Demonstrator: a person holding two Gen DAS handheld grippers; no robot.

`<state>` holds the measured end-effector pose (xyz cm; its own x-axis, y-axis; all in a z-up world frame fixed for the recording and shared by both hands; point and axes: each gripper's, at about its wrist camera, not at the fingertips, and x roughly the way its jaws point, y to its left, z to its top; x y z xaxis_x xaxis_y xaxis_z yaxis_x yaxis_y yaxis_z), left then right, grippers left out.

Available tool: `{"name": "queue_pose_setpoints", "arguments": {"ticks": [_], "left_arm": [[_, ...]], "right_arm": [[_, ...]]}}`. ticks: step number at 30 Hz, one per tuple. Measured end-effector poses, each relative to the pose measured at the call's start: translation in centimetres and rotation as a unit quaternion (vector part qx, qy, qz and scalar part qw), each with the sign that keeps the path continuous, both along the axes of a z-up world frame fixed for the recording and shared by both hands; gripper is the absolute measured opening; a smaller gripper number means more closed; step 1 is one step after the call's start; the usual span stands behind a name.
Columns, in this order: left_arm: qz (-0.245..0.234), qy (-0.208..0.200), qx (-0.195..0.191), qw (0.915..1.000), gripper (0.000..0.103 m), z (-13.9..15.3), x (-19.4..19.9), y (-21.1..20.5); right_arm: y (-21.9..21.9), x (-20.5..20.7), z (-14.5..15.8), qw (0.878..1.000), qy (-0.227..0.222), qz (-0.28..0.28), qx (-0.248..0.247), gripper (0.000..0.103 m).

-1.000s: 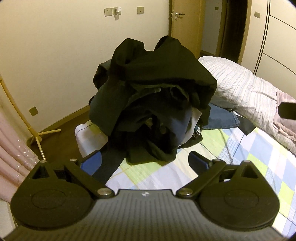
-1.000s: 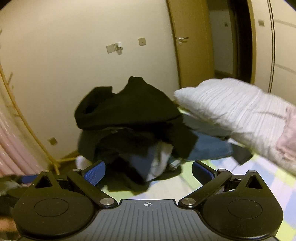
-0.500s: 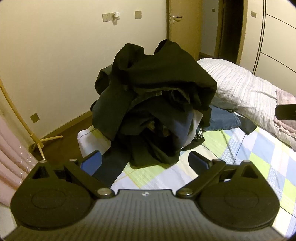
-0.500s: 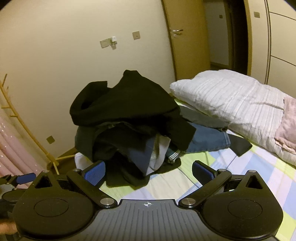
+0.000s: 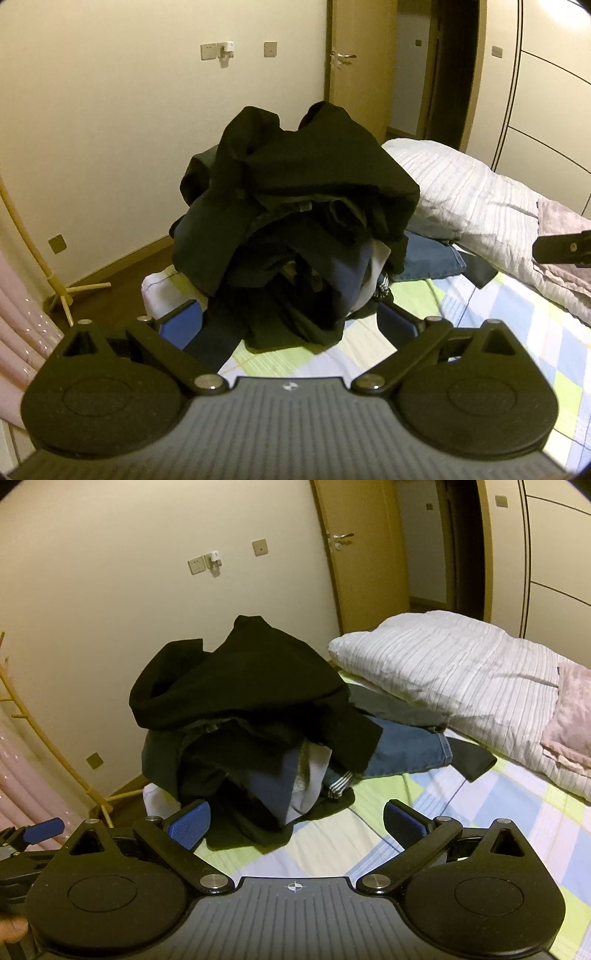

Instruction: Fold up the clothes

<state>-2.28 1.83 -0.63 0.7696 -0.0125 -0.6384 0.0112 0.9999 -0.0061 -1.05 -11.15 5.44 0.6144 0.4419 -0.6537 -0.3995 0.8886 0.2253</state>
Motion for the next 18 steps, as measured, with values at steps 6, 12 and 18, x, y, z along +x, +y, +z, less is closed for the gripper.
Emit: {"name": "queue_pose_setpoints", "arguments": {"ticks": [6,12,18], "left_arm": [[-0.009,0.007,0.025,0.9996,0.100,-0.17,-0.41,-0.72],[0.000,0.016,0.024,0.9996,0.100,-0.31,-0.45,-0.65],[0.004,0.019,0.025,0.9995,0.100,-0.24,-0.43,-0.74]], "right_arm": [[-0.17,-0.15,-0.24,1.000,0.004,-0.001,0.000,0.102],[-0.29,-0.33,-0.48,1.000,0.007,-0.001,0.001,0.102],[-0.53,-0.40,-0.54,1.000,0.011,-0.001,0.005,0.102]]}}
